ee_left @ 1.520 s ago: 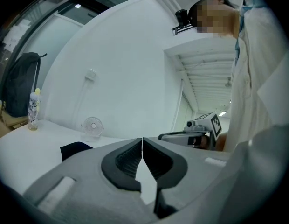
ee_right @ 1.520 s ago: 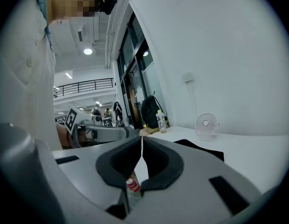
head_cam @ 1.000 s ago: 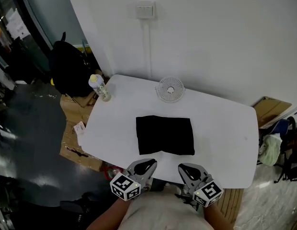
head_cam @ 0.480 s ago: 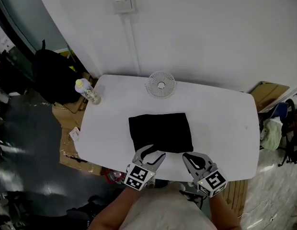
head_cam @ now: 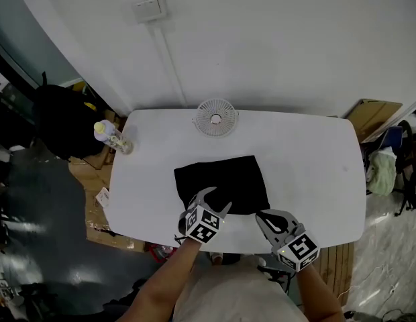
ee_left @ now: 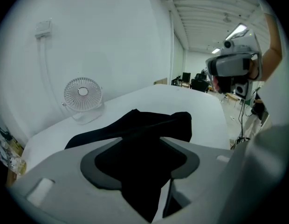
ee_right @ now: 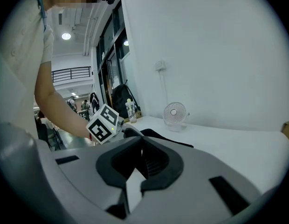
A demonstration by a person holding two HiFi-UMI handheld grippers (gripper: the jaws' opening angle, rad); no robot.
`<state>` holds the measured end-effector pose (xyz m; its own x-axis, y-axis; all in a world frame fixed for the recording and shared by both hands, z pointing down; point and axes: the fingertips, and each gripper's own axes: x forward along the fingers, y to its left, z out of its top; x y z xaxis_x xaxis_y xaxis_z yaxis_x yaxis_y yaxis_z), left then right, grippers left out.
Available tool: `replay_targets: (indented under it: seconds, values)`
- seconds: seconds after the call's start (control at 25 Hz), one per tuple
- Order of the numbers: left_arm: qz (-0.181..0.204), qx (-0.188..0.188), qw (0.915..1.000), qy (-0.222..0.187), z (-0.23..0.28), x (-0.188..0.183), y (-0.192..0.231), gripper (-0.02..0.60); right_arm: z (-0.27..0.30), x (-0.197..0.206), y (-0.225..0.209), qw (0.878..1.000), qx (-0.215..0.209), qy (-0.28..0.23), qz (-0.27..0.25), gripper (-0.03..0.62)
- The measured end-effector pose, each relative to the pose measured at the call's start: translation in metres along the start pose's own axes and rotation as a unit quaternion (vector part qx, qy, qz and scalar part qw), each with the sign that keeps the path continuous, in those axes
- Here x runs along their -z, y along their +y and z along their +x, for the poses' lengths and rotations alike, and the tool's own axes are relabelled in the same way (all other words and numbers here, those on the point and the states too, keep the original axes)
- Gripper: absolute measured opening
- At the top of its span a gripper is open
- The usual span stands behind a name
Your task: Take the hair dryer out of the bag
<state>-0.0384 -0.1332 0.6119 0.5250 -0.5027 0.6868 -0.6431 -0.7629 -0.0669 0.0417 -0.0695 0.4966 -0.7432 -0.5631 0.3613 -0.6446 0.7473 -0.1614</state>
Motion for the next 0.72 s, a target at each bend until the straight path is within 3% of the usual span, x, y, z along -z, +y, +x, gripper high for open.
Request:
replay_targets:
  seconds: [0.4, 0.48, 0.56, 0.72]
  values:
    - [0.012, -0.020, 0.9993, 0.028, 0.017, 0.004, 0.006, 0.230, 0.008, 0.003, -0.010, 1.000, 0.006, 0.000, 0.007, 0.018]
    - [0.011, -0.035, 0.9987, 0.035, 0.017, 0.007, 0.012, 0.183, 0.008, 0.002, -0.013, 1.000, 0.012, 0.001, 0.009, 0.018]
    - [0.003, -0.044, 0.9980, 0.047, 0.016, 0.012, 0.017, 0.028, 0.009, 0.002, -0.016, 1.000, 0.016, 0.002, 0.011, 0.018]
    - [-0.028, -0.041, 0.9977, 0.045, 0.012, 0.016, 0.020, 0.011, 0.008, 0.004, -0.025, 1.000, 0.025, 0.006, 0.013, 0.018]
